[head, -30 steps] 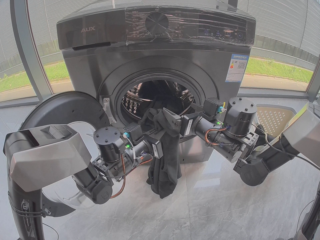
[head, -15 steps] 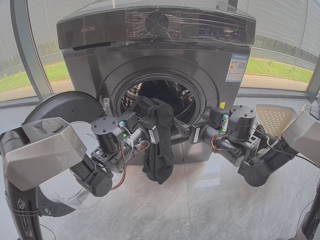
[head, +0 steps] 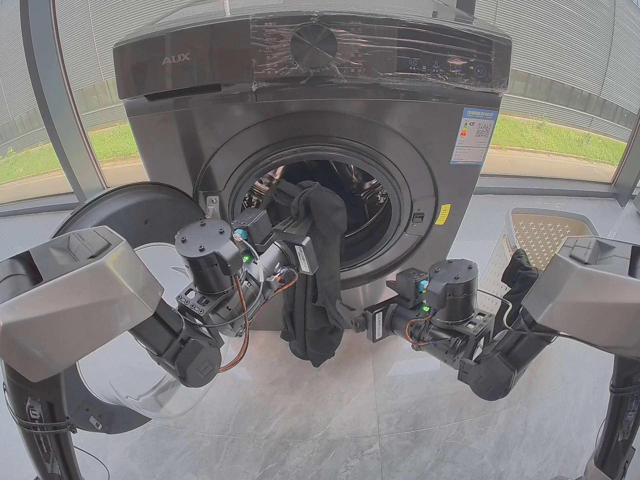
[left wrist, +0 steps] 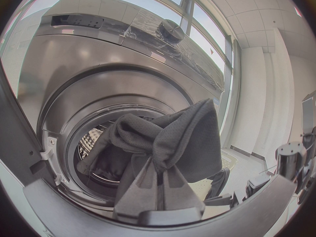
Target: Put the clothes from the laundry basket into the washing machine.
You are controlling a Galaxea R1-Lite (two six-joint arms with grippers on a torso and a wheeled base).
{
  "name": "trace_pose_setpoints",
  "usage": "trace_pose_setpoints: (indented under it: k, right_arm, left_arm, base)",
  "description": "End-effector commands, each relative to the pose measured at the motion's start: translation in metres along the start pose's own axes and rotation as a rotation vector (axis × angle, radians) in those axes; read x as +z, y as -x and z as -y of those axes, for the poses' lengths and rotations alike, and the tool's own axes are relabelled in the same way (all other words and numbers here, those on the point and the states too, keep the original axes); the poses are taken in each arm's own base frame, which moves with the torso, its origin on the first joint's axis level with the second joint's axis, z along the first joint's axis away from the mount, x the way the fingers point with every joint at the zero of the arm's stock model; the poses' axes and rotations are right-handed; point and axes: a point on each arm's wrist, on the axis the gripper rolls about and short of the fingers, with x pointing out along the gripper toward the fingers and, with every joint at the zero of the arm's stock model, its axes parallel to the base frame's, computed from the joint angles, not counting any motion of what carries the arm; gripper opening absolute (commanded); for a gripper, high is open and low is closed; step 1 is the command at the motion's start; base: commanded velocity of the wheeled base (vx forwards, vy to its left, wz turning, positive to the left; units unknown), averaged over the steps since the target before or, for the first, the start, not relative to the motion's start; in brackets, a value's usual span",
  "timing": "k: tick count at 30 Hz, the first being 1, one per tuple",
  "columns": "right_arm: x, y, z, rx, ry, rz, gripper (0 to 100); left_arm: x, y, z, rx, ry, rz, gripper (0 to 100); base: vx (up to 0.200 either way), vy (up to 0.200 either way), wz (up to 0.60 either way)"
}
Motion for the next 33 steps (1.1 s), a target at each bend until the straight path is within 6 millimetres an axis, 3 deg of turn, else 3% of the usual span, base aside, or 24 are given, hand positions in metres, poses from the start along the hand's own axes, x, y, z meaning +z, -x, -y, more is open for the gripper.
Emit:
trace_pose_setpoints:
  k: [1, 14, 33]
  right_arm:
    - [-0.024, -0.009, -0.008, 0.020, 0.015, -0.060, 100]
    - [-0.046, -0.034, -0.010, 0.034, 0.019, -0.077, 100]
    - [-0.051, -0.045, -0.014, 0.041, 0.031, -0.068, 100]
  left_arm:
    - [0.004, 0.000, 0.002, -0.004, 0.002, 0.009, 0]
    - [0.003, 0.001, 0.003, -0.008, 0.002, 0.006, 0]
    - [0.005, 0.001, 0.003, -0.008, 0.003, 0.018, 0]
  base:
    - [0.000, 0.000, 0.00]
    - [0.000, 0.000, 0.00]
    - [0.000, 0.000, 0.00]
